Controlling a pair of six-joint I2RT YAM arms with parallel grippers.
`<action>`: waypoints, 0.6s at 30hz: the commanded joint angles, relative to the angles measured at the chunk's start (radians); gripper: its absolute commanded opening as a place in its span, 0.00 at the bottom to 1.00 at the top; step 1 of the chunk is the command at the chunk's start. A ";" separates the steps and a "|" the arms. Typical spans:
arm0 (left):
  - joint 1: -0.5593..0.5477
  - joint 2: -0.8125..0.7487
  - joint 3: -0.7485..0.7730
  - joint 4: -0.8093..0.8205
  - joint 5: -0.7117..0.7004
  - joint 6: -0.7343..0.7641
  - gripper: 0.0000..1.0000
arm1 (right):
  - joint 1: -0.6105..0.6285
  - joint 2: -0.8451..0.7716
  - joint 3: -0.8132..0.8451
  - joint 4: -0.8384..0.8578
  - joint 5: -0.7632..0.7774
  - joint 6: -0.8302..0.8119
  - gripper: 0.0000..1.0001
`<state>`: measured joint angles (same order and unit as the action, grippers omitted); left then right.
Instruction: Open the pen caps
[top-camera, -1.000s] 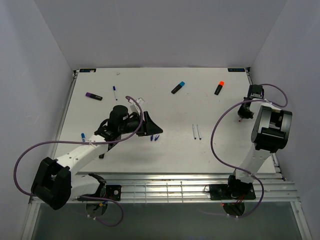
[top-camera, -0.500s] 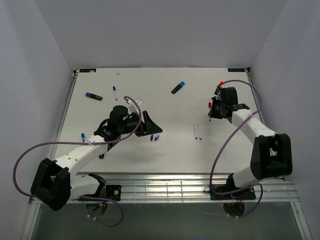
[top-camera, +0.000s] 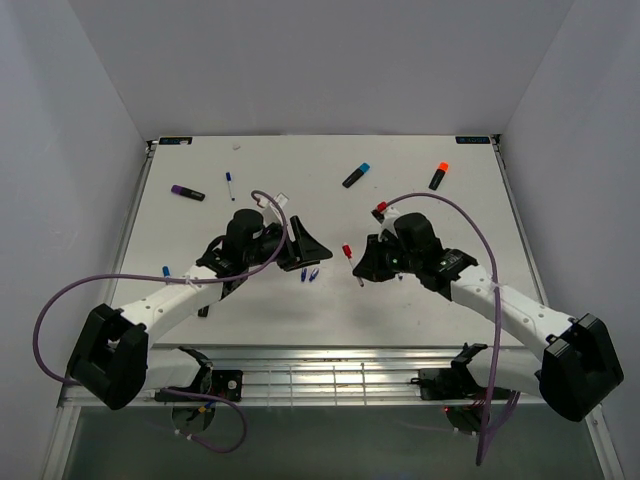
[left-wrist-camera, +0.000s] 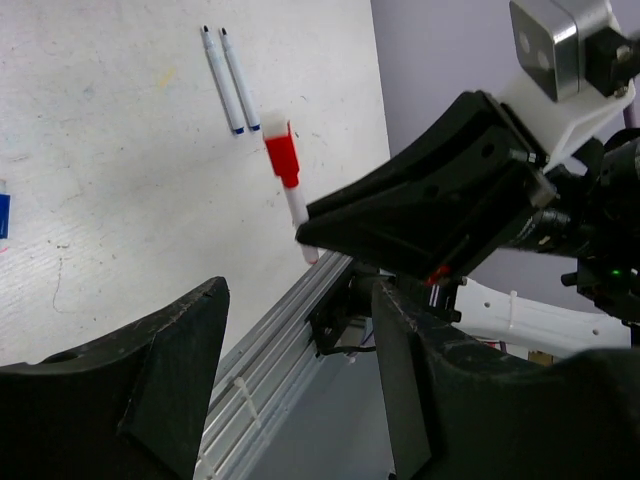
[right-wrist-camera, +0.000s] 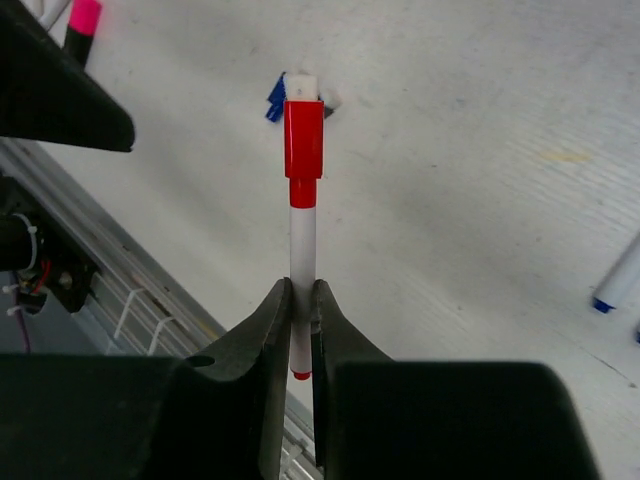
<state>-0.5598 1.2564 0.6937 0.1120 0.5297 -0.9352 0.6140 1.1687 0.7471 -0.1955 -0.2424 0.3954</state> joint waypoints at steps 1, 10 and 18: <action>-0.022 0.001 0.049 0.028 -0.045 -0.016 0.70 | 0.059 -0.049 -0.002 0.068 -0.020 0.051 0.08; -0.048 0.041 0.053 0.029 -0.089 -0.033 0.65 | 0.130 -0.049 0.001 0.116 -0.038 0.103 0.08; -0.051 0.075 0.066 0.035 -0.091 -0.033 0.62 | 0.158 -0.037 -0.009 0.157 -0.046 0.125 0.08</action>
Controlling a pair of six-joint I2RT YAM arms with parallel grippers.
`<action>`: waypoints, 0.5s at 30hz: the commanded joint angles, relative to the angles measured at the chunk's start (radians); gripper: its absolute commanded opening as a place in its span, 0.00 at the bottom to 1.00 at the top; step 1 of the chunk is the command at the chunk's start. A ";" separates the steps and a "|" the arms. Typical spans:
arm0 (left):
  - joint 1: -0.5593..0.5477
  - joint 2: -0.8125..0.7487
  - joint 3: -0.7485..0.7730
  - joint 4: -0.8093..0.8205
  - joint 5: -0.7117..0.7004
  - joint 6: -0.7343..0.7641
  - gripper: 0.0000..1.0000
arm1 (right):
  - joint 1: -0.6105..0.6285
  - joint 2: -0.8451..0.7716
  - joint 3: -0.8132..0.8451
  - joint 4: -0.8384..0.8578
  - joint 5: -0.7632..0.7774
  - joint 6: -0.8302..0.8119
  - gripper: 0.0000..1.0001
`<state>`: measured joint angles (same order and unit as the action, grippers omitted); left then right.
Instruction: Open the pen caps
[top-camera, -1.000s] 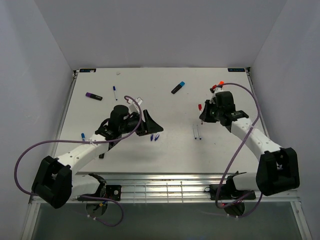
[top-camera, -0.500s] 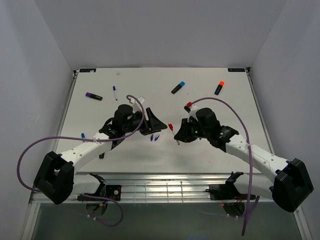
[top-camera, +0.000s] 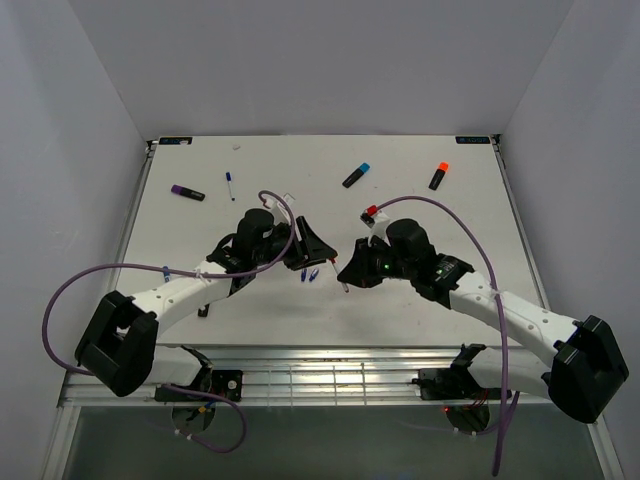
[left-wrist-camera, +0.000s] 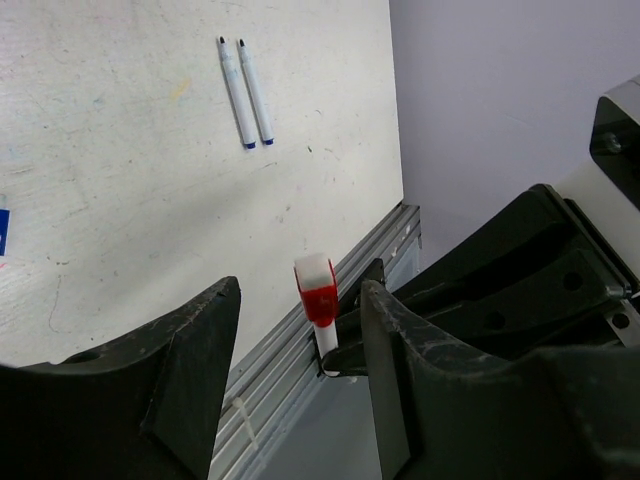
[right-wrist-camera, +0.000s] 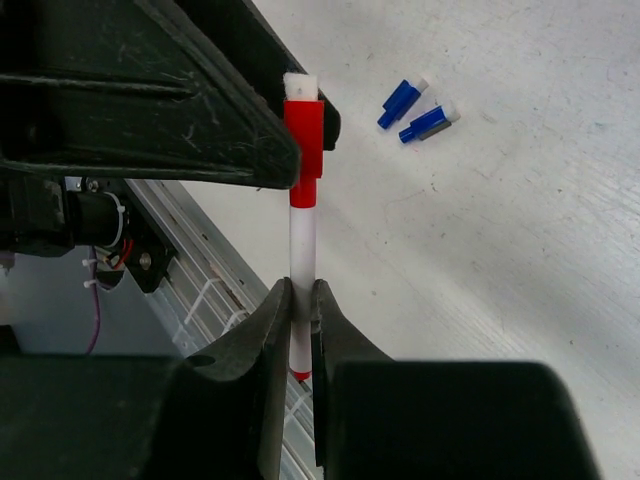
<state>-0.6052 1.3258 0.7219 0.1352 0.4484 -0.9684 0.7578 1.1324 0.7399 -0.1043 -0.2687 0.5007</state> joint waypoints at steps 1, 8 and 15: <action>-0.005 0.009 0.037 0.012 -0.008 0.000 0.61 | 0.014 0.009 -0.005 0.072 -0.023 0.022 0.08; -0.005 0.009 0.040 0.012 -0.002 0.003 0.49 | 0.035 0.046 -0.001 0.092 -0.021 0.029 0.08; -0.005 -0.002 0.031 0.014 -0.001 0.000 0.28 | 0.044 0.064 0.010 0.077 0.032 0.007 0.08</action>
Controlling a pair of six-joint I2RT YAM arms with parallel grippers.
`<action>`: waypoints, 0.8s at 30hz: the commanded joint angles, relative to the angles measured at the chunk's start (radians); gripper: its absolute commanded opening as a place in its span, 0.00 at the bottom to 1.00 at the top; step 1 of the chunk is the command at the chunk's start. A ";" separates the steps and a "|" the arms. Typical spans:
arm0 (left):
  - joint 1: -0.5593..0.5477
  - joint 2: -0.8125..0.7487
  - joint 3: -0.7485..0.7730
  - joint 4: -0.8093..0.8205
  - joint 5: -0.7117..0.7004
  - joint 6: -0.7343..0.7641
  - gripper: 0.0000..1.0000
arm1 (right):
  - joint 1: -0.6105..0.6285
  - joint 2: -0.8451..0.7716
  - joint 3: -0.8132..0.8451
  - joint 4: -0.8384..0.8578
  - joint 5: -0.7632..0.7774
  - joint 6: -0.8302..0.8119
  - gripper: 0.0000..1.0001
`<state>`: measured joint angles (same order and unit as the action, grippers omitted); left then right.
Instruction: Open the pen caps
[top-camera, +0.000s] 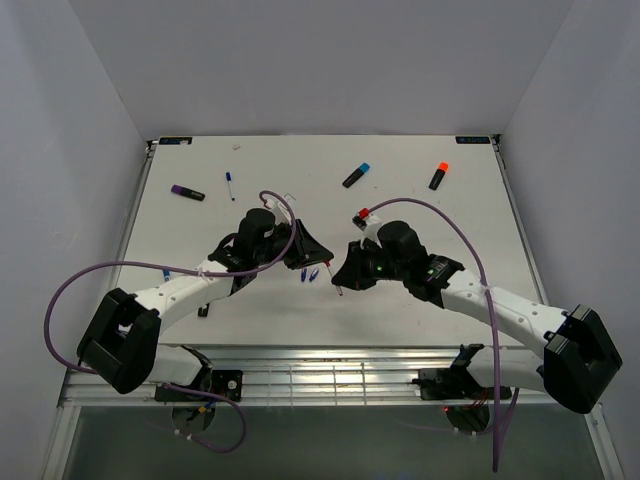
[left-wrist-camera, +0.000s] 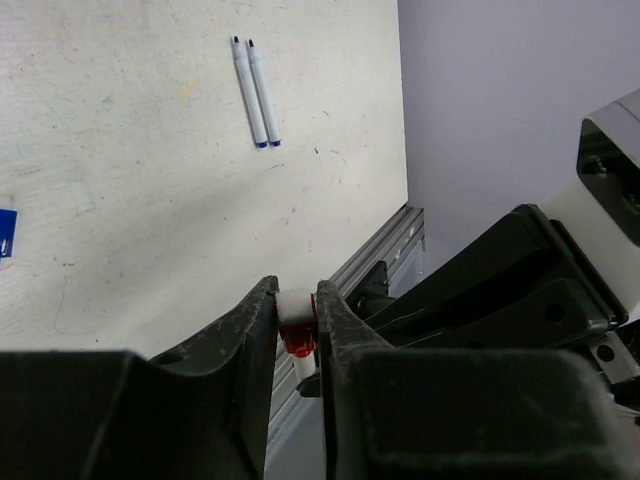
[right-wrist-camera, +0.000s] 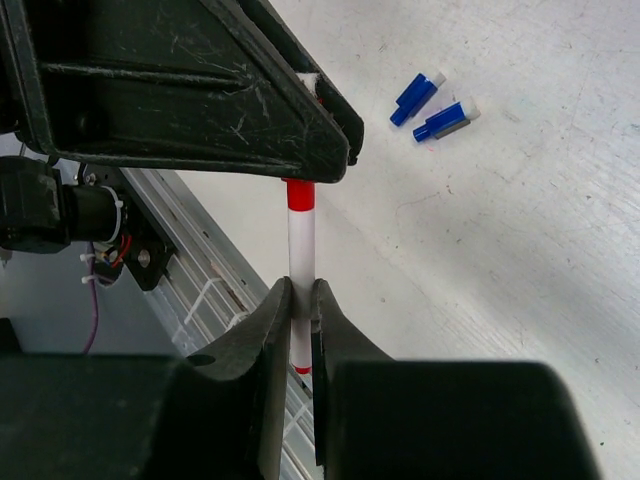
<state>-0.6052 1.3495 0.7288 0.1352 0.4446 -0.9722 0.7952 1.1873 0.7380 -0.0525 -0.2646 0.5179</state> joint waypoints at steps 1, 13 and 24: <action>-0.007 -0.027 0.021 0.014 0.003 0.004 0.24 | 0.009 0.012 0.014 0.020 0.034 -0.013 0.08; -0.007 -0.036 0.020 0.011 0.017 0.003 0.00 | 0.007 0.072 0.081 -0.009 0.045 -0.088 0.48; -0.007 -0.004 0.073 -0.071 -0.021 -0.005 0.00 | 0.013 0.173 0.129 -0.015 0.040 -0.116 0.08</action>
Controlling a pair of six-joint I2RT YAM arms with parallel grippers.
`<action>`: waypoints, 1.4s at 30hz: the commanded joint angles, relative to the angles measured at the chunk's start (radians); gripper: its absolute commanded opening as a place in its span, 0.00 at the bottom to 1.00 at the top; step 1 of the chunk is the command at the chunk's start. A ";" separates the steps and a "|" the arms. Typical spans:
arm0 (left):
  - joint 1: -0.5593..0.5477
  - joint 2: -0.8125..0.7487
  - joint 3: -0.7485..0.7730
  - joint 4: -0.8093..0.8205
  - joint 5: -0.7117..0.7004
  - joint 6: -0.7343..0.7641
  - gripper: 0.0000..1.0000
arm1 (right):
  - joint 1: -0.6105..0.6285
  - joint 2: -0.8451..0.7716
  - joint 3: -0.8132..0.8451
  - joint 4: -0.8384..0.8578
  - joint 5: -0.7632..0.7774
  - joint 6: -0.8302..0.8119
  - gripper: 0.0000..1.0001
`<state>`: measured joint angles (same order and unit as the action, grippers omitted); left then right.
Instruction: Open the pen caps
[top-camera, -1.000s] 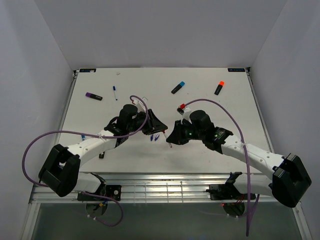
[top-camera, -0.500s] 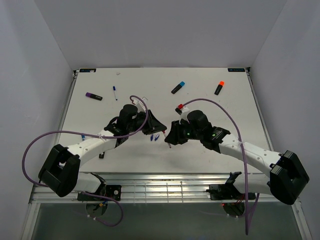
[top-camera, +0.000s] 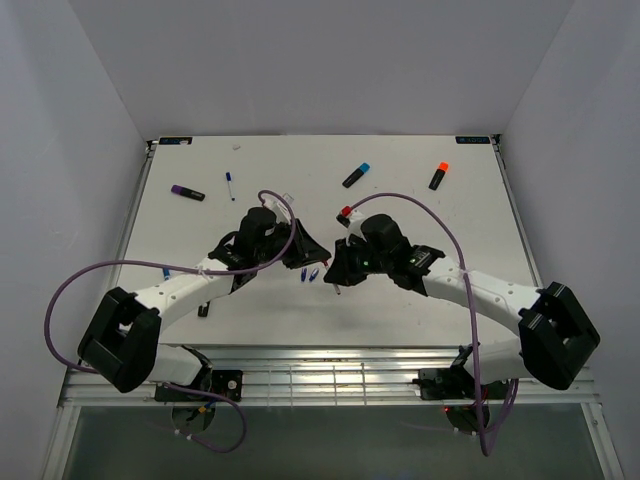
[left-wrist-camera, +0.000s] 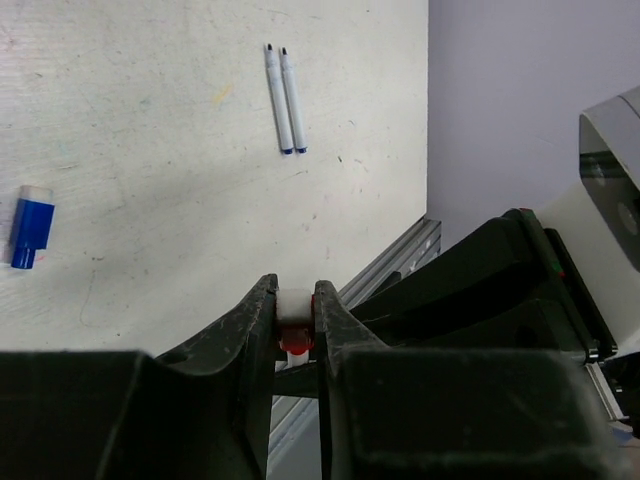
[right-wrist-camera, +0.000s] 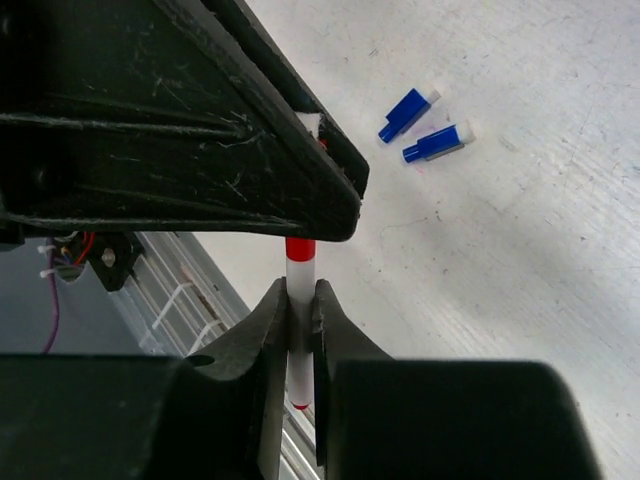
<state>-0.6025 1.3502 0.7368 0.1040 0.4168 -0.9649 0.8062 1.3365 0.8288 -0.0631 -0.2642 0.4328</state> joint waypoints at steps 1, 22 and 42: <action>-0.010 0.006 0.106 -0.100 -0.027 -0.020 0.00 | 0.011 0.030 0.041 -0.017 0.078 -0.040 0.08; 0.188 0.024 0.190 -0.112 -0.072 0.083 0.00 | 0.073 -0.048 -0.078 0.027 0.149 -0.154 0.08; 0.210 0.010 0.032 -0.369 -0.125 0.342 0.00 | -0.238 -0.152 -0.034 -0.167 0.267 -0.115 0.08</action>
<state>-0.3901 1.3453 0.8230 -0.2474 0.2481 -0.6689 0.6178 1.2087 0.7517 -0.1131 -0.1574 0.3546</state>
